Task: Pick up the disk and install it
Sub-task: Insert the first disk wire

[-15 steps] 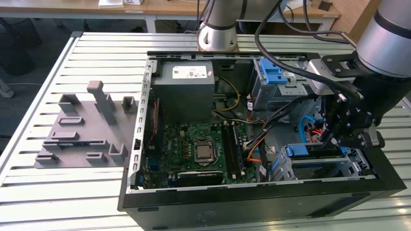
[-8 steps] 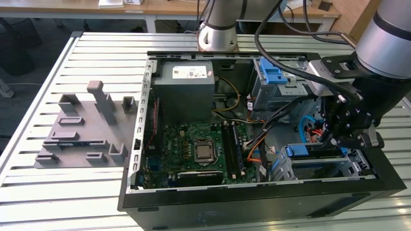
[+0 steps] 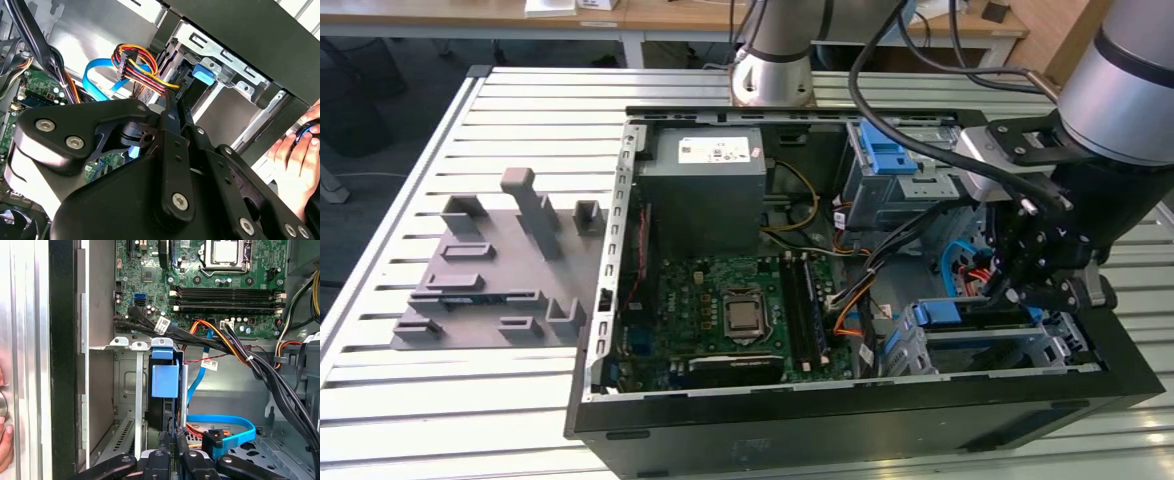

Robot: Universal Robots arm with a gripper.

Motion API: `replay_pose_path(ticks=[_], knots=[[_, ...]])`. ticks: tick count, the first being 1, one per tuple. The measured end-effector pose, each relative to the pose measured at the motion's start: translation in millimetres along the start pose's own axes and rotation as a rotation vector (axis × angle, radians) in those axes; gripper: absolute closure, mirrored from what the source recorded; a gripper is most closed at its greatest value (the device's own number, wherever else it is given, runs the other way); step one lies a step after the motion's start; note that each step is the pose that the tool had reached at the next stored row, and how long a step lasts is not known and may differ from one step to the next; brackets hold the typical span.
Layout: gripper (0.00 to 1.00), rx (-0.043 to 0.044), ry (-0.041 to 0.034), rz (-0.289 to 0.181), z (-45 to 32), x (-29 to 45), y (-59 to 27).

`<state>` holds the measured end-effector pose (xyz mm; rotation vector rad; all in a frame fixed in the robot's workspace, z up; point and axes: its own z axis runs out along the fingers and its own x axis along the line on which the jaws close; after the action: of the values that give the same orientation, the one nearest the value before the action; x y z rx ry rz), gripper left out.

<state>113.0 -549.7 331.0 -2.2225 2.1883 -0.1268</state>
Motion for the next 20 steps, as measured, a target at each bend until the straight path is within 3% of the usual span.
replay_pose_path(ticks=[13,15,20], knots=[[0.84,0.0,0.0,0.0,2.3,0.3,0.2],[0.84,0.0,-0.0028,0.0,2.0,0.3,0.1],[0.76,0.0001,-0.0058,0.0,-5.9,0.6,-0.4]])
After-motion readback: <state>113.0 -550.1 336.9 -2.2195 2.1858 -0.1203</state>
